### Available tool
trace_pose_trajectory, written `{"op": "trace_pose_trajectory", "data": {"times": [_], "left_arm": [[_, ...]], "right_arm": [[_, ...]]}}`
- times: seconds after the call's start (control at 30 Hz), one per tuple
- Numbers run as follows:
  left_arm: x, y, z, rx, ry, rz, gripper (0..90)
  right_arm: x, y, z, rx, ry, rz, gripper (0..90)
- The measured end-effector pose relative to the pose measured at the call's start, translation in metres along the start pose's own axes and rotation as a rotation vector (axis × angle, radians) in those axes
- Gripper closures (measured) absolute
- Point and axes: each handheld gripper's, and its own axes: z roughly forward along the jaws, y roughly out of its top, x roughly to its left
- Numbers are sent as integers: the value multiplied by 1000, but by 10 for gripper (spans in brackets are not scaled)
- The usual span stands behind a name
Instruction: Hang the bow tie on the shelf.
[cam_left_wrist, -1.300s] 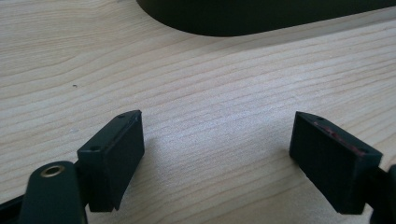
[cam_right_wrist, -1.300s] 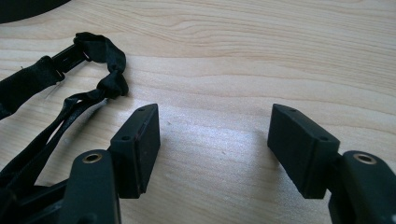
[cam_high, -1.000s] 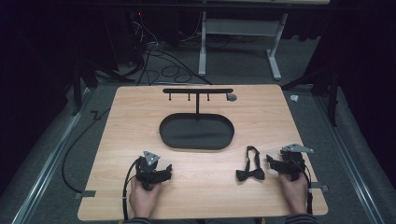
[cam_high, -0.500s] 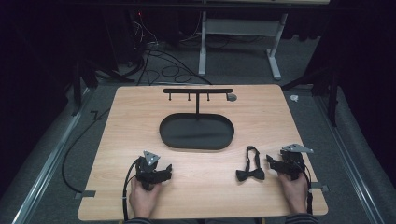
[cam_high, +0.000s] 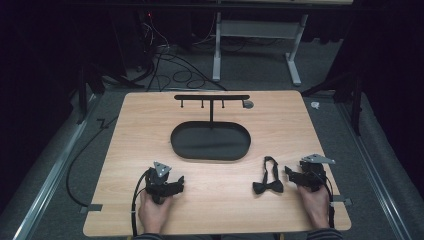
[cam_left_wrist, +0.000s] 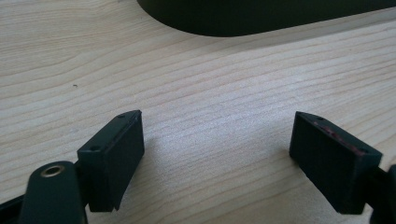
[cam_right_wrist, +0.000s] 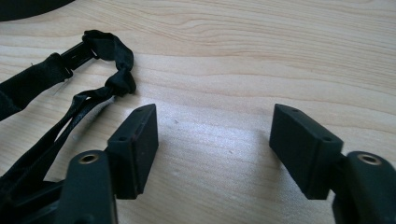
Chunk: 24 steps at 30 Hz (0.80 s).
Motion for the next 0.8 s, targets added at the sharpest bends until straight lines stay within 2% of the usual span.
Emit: {"op": "trace_pose_trajectory", "data": {"times": [0.13, 0.2, 0.5, 0.8], "left_arm": [[0, 0, 0, 0, 0, 0, 182], [0, 0, 0, 0, 0, 0, 182], [0, 0, 0, 0, 0, 0, 182], [0, 0, 0, 0, -1, 1, 182]], "right_arm": [[2, 0, -2, 7, 22, -12, 396], [2, 0, -4, 5, 46, 2, 433], [10, 5, -17, -41, 102, -6, 503], [23, 19, -9, -44, 145, -11, 535]]}}
